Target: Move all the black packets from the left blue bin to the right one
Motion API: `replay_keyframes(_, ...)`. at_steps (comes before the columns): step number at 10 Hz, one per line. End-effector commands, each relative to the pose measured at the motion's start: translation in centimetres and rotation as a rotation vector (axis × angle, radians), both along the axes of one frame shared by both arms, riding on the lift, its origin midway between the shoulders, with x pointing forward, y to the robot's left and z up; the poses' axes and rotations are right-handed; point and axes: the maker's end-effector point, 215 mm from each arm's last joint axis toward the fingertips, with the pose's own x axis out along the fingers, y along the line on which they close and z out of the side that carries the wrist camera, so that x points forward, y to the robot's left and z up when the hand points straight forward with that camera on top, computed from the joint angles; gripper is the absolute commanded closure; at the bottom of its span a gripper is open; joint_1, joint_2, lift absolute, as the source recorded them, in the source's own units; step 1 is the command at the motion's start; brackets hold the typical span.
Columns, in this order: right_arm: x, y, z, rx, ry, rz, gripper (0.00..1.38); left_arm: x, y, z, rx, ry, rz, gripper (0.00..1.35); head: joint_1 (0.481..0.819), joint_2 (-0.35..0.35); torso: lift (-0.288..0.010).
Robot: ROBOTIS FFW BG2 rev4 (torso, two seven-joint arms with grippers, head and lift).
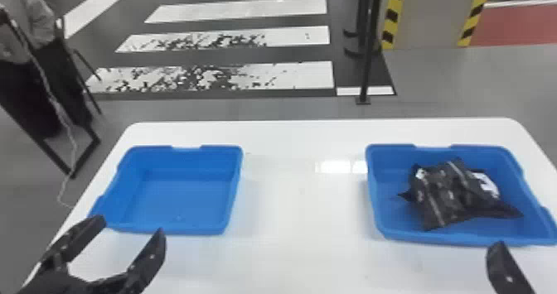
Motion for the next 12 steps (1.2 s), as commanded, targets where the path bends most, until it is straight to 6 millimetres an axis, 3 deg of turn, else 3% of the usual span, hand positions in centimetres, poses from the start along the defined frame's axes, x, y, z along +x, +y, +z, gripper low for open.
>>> replay_keyframes(1, 0.00, 0.01, -0.03, 0.002, 0.000, 0.000, 0.14, 0.11, -0.17, 0.21, -0.005, -0.008, -0.001, 0.13, 0.695, 0.136, -0.138)
replay_keyframes(12, 0.02, 0.12, 0.57, 0.017, -0.011, 0.002, 0.14, -0.04, -0.10, -0.16, -0.027, -0.007, 0.002, 0.13, 0.695, 0.134, -0.138)
